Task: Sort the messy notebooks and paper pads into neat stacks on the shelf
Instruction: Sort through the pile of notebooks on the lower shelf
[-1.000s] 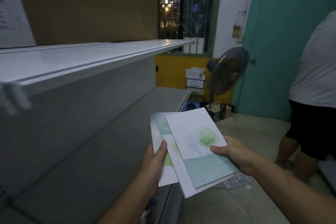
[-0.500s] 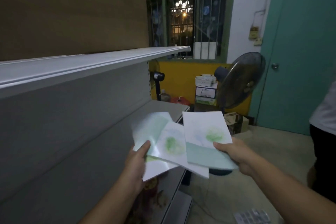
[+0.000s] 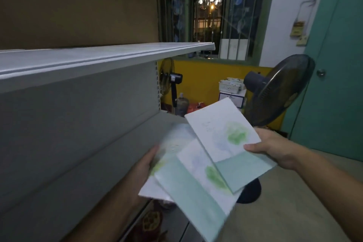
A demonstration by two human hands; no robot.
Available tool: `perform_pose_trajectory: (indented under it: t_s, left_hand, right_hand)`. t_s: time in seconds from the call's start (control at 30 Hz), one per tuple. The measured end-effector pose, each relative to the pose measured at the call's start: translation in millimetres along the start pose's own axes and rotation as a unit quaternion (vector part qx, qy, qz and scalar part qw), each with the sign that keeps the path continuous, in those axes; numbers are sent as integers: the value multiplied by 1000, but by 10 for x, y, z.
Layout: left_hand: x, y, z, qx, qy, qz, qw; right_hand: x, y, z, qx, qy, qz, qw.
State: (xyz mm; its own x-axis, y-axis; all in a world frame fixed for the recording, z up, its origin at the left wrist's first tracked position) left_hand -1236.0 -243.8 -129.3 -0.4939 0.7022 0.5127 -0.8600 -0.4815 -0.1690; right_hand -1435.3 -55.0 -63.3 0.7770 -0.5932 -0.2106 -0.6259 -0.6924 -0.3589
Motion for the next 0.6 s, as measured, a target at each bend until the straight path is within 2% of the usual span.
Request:
perform_pose_trajectory:
  t_s: [0.07, 0.13, 0.2, 0.3, 0.37, 0.47, 0.6]
  left_hand:
    - [144, 249, 193, 13, 61, -72, 995]
    - [257, 455, 396, 42, 154, -130, 979]
    - [269, 650, 567, 80, 211, -140, 964]
    - [286, 943, 609, 107, 195, -146, 964]
    - [255, 1137, 517, 127, 197, -102, 967]
    - [66, 1407, 420, 162, 127, 37, 978]
    - [-69, 1658, 383, 181, 59, 154, 970]
  right_hand:
    - [0, 212, -262, 6, -62, -18, 998]
    - [-60, 446, -471, 7, -82, -3, 997]
    - [-157, 684, -606, 6, -57, 37, 998]
    - [-252, 993, -717, 1, -23, 87, 996]
    - [-286, 1149, -748, 6, -13, 106, 994]
    - [-360, 1349, -687, 19, 45, 119, 992]
    - [-128, 1669, -373, 73, 133, 70, 986]
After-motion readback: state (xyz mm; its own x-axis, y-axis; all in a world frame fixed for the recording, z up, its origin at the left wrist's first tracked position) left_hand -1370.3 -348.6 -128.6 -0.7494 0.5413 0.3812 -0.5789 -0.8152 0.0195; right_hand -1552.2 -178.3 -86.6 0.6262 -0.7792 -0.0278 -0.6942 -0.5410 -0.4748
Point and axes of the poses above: each hand's wrist, its own y-axis towards the middle knuckle, its own x-axis out of the palm, z = x × y, the point moved 8 cm from there along y, towards the middle knuckle, and after that the axes turned 12 degrees about x, right-handed, at the moved point
